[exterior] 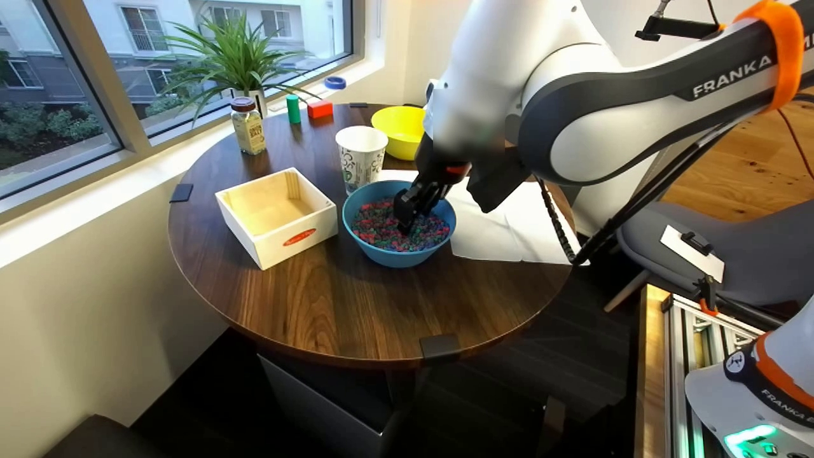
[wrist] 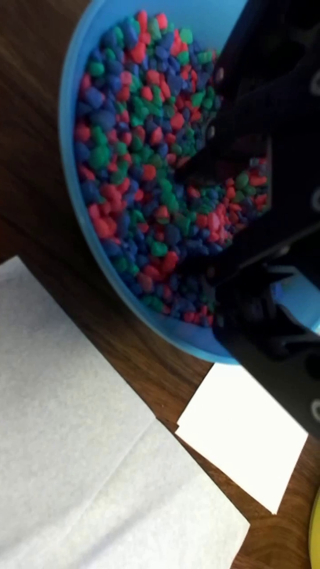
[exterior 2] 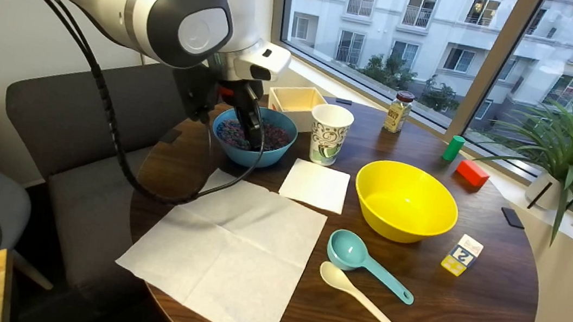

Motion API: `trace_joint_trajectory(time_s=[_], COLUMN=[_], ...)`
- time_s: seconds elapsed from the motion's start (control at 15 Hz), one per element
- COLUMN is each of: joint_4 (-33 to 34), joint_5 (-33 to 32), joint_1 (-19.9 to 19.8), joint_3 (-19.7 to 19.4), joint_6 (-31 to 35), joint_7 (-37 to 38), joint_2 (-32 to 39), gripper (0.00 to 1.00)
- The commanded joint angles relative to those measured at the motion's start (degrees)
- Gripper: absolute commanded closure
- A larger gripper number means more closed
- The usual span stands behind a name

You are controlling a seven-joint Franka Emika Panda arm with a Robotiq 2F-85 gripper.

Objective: Pick up some if the substance in the blue bowl and put it on the white paper towel, fold the paper towel into half from left to right

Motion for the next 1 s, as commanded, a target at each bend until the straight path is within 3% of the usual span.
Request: trace_joint_trajectory(time_s=[0.0,0.13,0.2,0.47,0.93], joint_4=[0.8,0.9,1.0,1.1,1.4], joint_5=[0.4,0.3,0.2,0.0,0.0], joint_1=[1.2,1.4,1.4,1.5,1.6], joint_3=[-0.9,-1.0,-1.0,-1.1,-1.1], joint_6=[0.0,0.0,0.0,0.0,0.0], joint_7=[0.6,0.6,0.7,0.6,0.6], joint_2=[1.0,0.9,0.8,0.6,0.2], gripper=[0.87,0.99,1.0,0.96,0.97])
